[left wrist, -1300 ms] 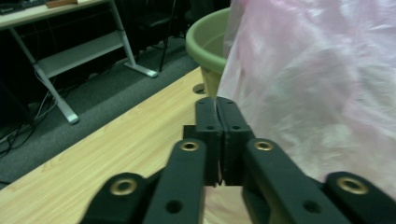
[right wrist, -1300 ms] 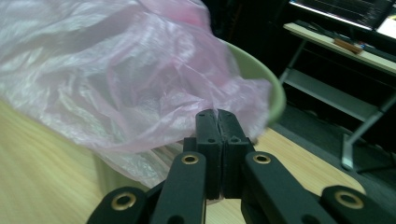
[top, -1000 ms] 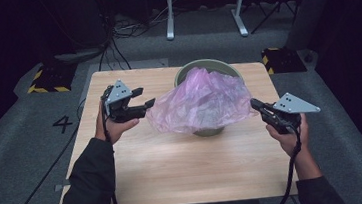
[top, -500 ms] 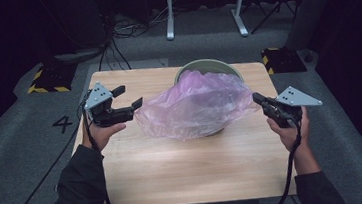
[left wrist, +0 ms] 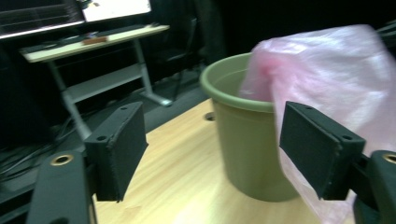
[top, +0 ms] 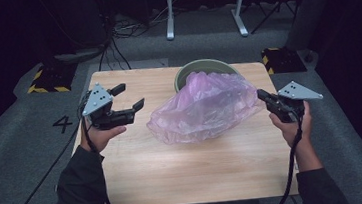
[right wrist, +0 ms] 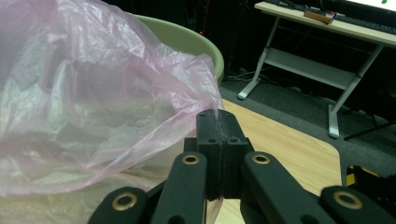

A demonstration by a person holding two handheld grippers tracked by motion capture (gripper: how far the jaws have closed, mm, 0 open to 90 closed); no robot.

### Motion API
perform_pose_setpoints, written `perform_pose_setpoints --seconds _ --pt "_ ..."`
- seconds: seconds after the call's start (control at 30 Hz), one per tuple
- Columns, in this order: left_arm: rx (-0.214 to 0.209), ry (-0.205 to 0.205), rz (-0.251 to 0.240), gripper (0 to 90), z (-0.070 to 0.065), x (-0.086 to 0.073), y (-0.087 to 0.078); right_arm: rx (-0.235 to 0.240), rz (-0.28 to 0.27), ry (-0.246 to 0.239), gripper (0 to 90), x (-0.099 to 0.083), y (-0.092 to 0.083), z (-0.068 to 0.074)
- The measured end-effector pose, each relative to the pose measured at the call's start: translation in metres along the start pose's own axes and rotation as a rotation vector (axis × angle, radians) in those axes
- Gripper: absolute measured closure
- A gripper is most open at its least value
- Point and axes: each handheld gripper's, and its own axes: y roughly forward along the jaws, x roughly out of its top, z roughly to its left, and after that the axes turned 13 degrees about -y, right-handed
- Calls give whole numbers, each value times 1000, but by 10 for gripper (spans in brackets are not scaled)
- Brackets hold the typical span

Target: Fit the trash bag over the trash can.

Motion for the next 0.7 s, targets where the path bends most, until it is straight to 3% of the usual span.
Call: perform_pose_setpoints --seconds 0.07,0.13,0.17,0.23,0.37,0.5,0.53,0.6,0.63,0.7 --pt "-61 30 21 193 -13 -10 -6 -5 8 -2 900 1 0 0" --pt "-85 67 74 184 -25 -23 -5 -1 12 -3 900 1 1 0" --pt "-106 65 100 170 -28 -30 -3 -1 17 -5 900 1 2 0" --pt "-167 23 125 163 -31 -44 1 5 22 0 899 0 4 0" --pt "-175 5 188 163 -36 -66 15 16 28 -2 891 -1 6 0" --pt "-145 -22 249 206 -34 -79 38 19 27 -1 876 0 6 0" --pt "-145 -23 255 281 -34 -79 42 25 29 -2 864 0 7 0" --pt "-101 -10 248 387 -33 -78 51 36 35 -10 775 1 8 1" --pt "-96 -9 246 469 -32 -76 53 36 46 -12 723 2 8 1" --pt "-109 19 211 544 -32 -73 56 40 60 -15 603 3 8 3"
